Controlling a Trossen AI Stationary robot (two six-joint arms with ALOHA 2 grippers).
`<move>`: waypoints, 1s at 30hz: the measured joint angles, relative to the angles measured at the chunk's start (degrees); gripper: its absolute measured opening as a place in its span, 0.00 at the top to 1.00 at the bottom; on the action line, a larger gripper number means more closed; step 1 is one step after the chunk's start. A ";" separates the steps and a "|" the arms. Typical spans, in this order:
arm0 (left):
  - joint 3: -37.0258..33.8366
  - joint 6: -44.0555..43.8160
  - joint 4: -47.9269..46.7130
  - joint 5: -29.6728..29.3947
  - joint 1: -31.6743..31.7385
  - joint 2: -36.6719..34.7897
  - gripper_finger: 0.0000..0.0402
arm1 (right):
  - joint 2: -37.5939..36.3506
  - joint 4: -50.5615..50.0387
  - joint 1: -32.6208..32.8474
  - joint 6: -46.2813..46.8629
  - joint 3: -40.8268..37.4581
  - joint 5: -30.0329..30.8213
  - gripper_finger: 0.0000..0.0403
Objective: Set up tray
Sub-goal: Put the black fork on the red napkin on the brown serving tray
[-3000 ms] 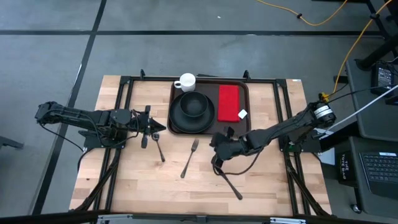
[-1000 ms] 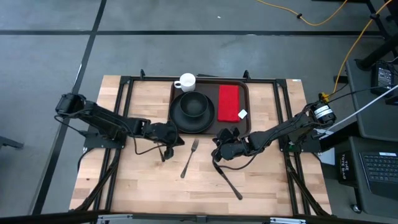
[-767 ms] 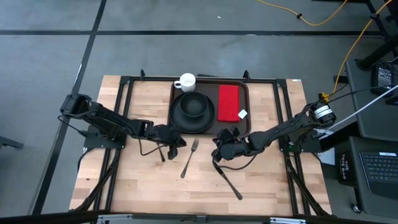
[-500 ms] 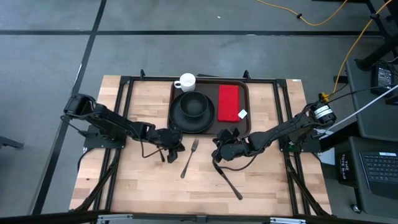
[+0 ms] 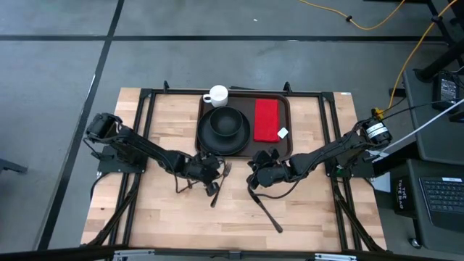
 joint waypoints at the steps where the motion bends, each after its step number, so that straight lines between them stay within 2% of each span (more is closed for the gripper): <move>1: 1.23 0.63 -0.05 -1.04 -0.39 0.91 1.00 | 0.00 0.01 0.15 -0.03 0.00 0.00 0.93; 7: 6.38 2.61 -1.07 -2.91 -1.62 6.05 0.99 | -0.02 0.04 1.76 -0.13 0.00 0.02 0.93; 11: 6.72 5.56 -1.08 -3.05 -1.90 7.49 0.99 | -0.02 0.02 3.30 -0.28 0.00 0.16 0.93; 16: 6.72 6.80 -0.81 -3.13 -1.88 7.77 0.99 | -0.02 0.02 5.43 0.14 0.00 4.31 0.96; 19: 6.72 7.89 -0.81 -3.51 -1.82 7.68 0.99 | -0.02 0.05 6.37 0.20 0.00 4.63 0.98; 24: 6.72 -1.29 -2.19 -3.31 -1.61 7.59 0.97 | -0.02 0.10 7.37 1.72 0.00 4.62 0.97; 30: 6.72 -4.51 -2.95 -4.16 -3.01 7.59 0.88 | -0.02 0.07 7.42 1.57 0.00 4.61 0.94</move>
